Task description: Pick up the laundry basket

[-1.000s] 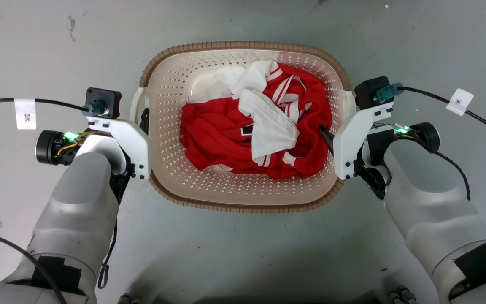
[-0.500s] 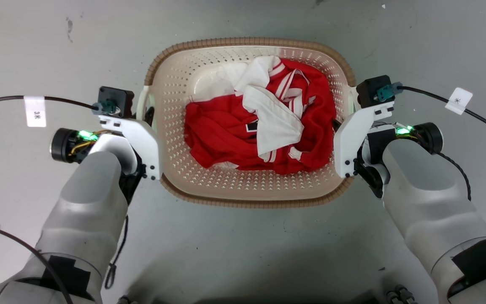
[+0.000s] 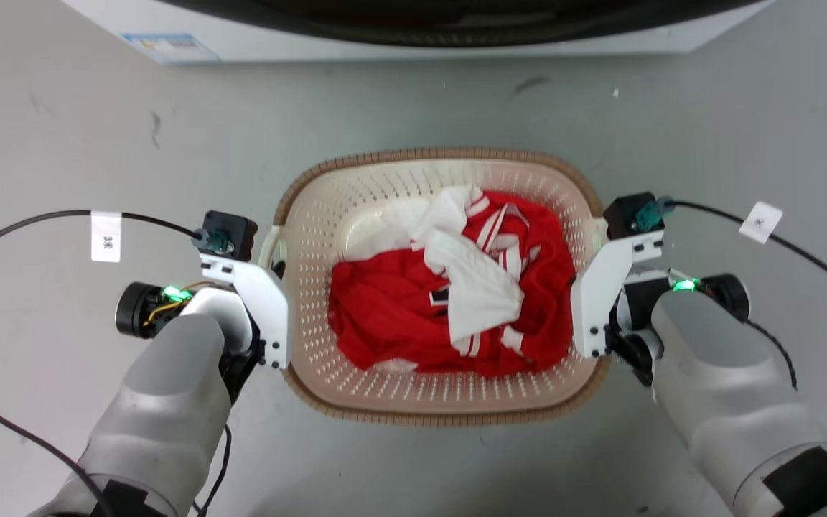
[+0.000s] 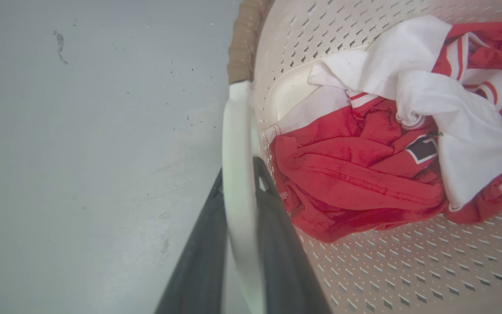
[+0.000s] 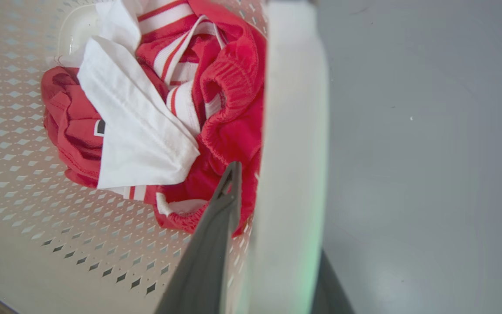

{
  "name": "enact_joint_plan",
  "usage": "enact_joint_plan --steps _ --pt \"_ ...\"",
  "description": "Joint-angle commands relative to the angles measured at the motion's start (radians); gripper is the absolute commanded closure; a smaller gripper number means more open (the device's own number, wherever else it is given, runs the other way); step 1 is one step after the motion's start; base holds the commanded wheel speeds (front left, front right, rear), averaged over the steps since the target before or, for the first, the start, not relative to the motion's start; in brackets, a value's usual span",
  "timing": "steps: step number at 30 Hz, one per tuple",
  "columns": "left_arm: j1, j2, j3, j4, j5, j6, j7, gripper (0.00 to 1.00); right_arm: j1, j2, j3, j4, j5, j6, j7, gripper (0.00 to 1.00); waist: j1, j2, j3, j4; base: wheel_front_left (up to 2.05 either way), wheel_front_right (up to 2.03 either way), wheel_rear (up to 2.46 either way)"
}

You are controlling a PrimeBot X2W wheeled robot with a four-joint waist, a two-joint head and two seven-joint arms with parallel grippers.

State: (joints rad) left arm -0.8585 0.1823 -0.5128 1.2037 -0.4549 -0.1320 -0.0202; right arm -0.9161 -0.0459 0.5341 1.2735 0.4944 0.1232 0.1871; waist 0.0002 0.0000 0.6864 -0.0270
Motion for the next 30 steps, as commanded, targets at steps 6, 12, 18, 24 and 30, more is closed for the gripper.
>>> enact_joint_plan --steps 6,12,18,24,30 --pt "0.072 0.068 -0.114 -0.055 -0.075 0.004 0.118 1.0 0.093 -0.009 0.053 -0.012 0.043 0.014 0.062 1.0 -0.0002 0.0 -0.214 0.016 0.0 0.0 0.0" --pt "0.124 0.135 -0.218 -0.149 -0.207 0.004 0.275 1.0 0.154 -0.012 0.111 -0.025 0.072 0.012 0.135 1.0 -0.0002 0.0 -0.357 0.022 0.0 0.0 0.0" --pt "0.167 0.194 -0.301 -0.234 -0.345 0.004 0.434 1.0 0.198 -0.012 0.154 -0.057 0.121 0.012 0.194 1.0 -0.0002 0.0 -0.485 0.026 0.0 0.0 0.0" --pt "0.189 0.229 -0.354 -0.284 -0.434 0.003 0.535 1.0 0.241 -0.012 0.184 -0.062 0.159 0.012 0.218 1.0 -0.0002 0.0 -0.583 0.033 0.0 0.0 0.0" --pt "0.208 0.264 -0.397 -0.319 -0.521 0.003 0.648 1.0 0.289 -0.013 0.215 -0.057 0.196 0.009 0.257 1.0 -0.0002 0.0 -0.682 0.041 0.0 0.0 0.0"
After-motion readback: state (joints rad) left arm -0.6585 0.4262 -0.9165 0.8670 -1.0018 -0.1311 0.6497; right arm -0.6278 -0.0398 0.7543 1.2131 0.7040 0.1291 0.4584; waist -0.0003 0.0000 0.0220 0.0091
